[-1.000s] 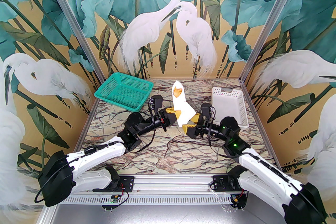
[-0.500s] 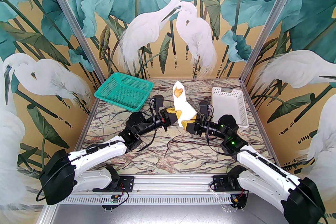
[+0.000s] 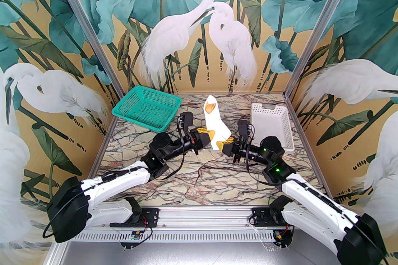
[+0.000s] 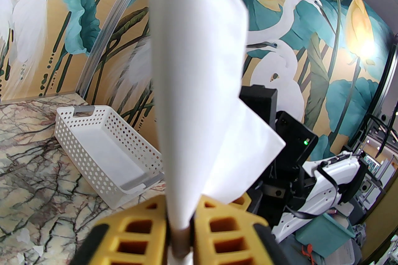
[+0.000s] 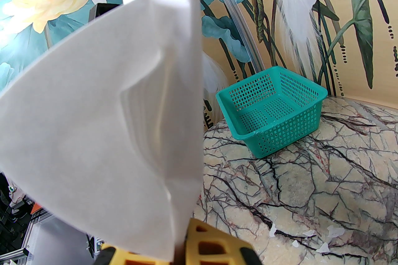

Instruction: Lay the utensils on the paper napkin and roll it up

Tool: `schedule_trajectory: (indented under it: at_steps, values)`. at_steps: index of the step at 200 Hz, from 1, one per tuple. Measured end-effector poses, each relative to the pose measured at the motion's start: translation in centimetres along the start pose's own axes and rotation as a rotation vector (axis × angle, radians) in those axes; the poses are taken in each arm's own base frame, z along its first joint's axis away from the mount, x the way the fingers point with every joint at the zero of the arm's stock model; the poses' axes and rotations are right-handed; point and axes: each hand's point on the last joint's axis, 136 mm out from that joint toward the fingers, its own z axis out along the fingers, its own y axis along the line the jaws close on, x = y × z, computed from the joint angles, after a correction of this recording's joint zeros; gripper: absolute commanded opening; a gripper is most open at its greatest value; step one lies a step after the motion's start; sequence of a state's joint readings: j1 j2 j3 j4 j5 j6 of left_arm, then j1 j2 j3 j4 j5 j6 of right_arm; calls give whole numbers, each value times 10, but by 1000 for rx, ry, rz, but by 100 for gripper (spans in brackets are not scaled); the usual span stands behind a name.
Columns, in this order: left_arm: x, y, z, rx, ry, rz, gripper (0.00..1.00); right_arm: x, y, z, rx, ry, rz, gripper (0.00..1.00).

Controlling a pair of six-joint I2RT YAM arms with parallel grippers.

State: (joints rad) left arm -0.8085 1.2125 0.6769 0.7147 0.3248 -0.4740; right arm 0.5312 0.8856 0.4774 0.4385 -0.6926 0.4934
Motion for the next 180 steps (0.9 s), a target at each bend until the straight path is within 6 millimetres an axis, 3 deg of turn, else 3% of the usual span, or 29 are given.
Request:
schedule_trajectory:
  at_steps: [50,84,122,180]
  values:
    - [-29,-6,-24,12,-76,1,57,-6,11,-4,-32,-14,-22,0]
    - [-29,-23,-29,93,-48,-9,61,-3,17,-4,-59,-2,-21,0]
    - [-17,-30,-23,160,15,-40,59,1,28,-1,-97,14,-21,0]
    - [-9,-35,-11,245,45,-99,44,1,43,-1,-146,21,-33,0]
